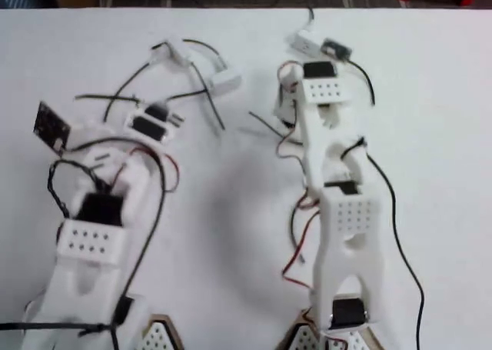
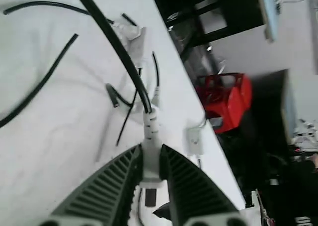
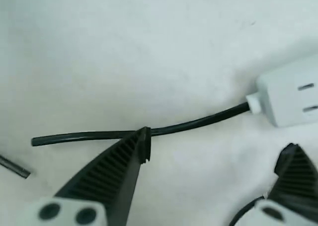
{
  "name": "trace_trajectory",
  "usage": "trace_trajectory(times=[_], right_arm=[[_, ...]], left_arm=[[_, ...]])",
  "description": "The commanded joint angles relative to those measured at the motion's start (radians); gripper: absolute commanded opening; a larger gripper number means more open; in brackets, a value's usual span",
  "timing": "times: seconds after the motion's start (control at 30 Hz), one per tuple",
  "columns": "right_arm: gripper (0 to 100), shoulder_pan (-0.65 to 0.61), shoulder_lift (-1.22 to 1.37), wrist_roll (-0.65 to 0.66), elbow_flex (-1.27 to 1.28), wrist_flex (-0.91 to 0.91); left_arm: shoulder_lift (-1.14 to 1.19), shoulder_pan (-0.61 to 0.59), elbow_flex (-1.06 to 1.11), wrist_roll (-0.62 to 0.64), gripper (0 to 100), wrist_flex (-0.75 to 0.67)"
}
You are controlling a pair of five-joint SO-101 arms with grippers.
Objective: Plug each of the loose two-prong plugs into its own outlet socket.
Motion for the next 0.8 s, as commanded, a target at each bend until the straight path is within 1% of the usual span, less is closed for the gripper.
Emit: trace_trajectory(times=[0.0,0.1,0.2,0.27,0.33,0.4,0.47,0.63,0.77], right_arm=[[39.0,-0.013,-0.183,0.005,-0.011,0.022],[39.0,-0.028,-0.282,0.005,-0.011,0.042],[39.0,-0.082,-0.371,0.018,-0.011,0.111],[39.0,-0.136,-0.412,0.126,-0.009,0.16],[39.0,-0.205,-0.426,0.249,-0.011,0.203],[37.6,-0.272,-0.424,0.296,-0.003,0.226],[32.4,-0.314,-0.421,0.308,0.0,0.232],[10.1,-0.335,-0.366,0.315,-0.011,0.225],[4.6,-0.381,-0.323,0.43,-0.041,0.234]], left_arm=[[-0.062,0.012,0.12,0.049,2,-0.288],[-0.074,0.012,0.239,0.043,2,-0.503],[-0.093,0.012,0.339,0.043,2,-0.692],[-0.108,0.012,0.391,0.043,2,-0.793],[-0.13,0.021,0.433,0.044,2,-0.853],[-0.156,0.035,0.46,0.048,2,-0.868],[-0.182,0.054,0.48,0.044,2,-0.865],[-0.262,0.082,0.532,0.043,2,-0.865],[-0.325,0.076,0.565,0.043,2,-0.865]])
